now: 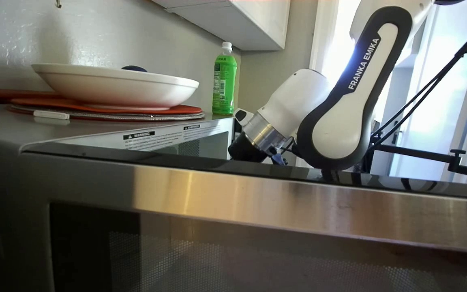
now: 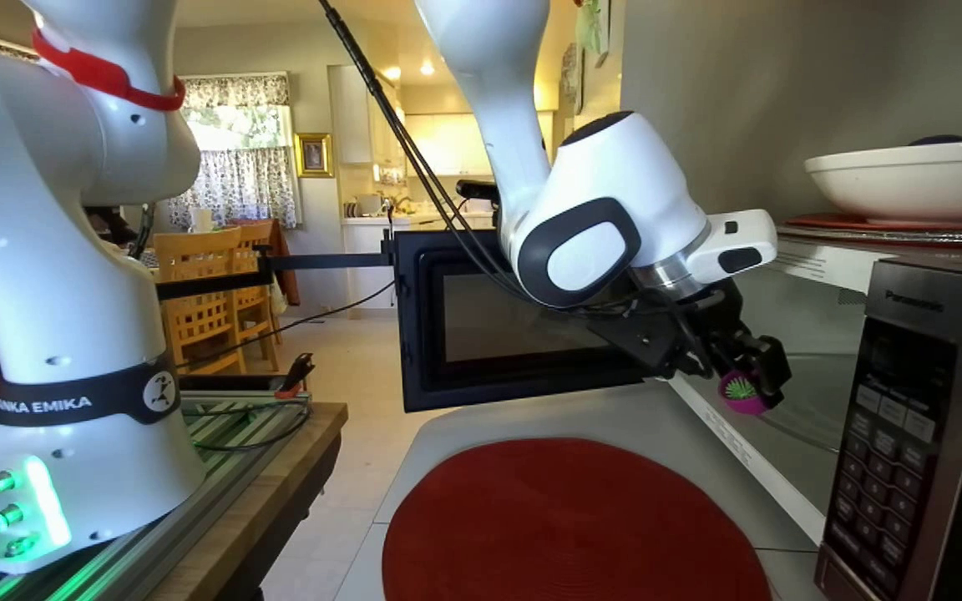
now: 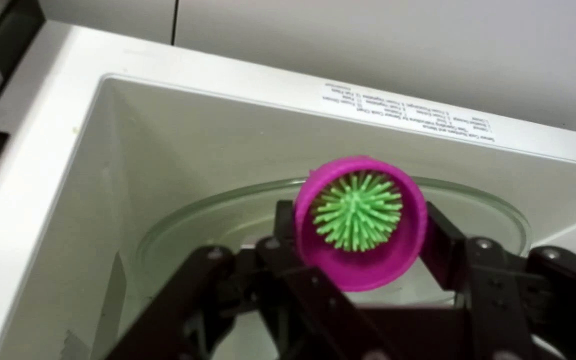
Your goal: Pick up the cup from the counter and put it in the oven
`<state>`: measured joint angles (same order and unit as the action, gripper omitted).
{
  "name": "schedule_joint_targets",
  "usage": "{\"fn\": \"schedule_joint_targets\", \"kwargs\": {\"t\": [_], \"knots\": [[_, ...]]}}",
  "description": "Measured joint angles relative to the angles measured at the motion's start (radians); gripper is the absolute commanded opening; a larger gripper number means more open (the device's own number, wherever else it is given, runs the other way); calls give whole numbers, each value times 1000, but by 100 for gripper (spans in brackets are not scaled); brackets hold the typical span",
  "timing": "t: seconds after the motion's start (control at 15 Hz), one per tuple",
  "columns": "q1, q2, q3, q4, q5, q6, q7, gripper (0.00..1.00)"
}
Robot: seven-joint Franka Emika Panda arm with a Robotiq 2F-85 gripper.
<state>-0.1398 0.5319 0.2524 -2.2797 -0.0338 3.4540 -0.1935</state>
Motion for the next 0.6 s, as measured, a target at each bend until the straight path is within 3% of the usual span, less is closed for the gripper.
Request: {"fn": "schedule_joint_targets", "kwargs": {"t": [0.6], "knots": [[78,50,-60,57,-33,12,44,36]]}}
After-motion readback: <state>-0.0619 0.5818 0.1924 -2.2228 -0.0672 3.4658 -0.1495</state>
